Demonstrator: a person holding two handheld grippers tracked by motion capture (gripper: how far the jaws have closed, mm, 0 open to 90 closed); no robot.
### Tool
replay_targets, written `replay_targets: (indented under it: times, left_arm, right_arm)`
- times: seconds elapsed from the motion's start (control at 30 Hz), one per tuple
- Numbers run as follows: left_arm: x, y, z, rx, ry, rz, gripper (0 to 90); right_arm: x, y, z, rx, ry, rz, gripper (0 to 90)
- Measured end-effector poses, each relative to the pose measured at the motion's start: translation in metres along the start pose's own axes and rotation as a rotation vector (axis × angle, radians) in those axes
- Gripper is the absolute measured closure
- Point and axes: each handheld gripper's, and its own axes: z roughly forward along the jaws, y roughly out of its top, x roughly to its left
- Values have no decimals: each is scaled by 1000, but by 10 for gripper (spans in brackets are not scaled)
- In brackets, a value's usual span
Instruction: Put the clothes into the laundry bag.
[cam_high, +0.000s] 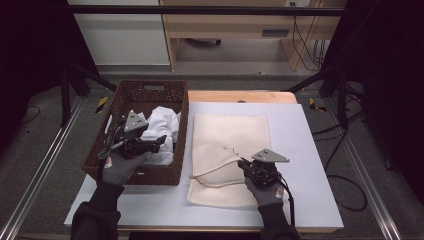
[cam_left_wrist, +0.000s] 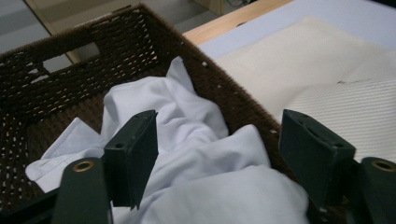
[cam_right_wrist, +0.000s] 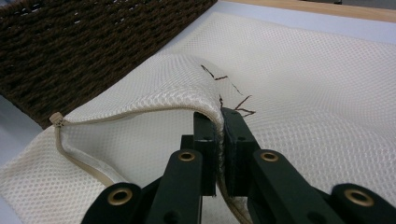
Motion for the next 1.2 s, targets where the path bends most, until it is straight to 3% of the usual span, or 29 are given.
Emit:
replay_targets:
  times: [0.1,0.27,0.43,0.57,0.67,0.73,0.87,0.97,1.2]
  left_arm:
    - [8,0,12,57,17,24,210]
    - [15,1,28,88,-8,40,141]
    - [19,-7,46,150,-24,47,90]
    - [20,-11,54,178,-11,48,53]
    - [19,-13,60,204,1,72,34]
    - [21,-17,65,216,-5,63,18]
    - [28,-30,76,241,-39,5,0]
    - [26,-32,79,264,-42,34,0]
    - [17,-39,94,409,-45,79,0]
  right_arm:
    - [0,0,1,5,2,0,858]
    - [0,0,1,11,1,-3,857]
    - [-1,0,1,15,0,-2,856]
    - [0,0,1,15,0,0,857]
    - [0,0,1,19,3,3,856]
    - [0,0,1,20,3,3,856]
    - [-1,0,1,22,3,0,855]
    - [-2,-1,2,24,5,5,853]
    - [-2,-1,2,31,6,3,849]
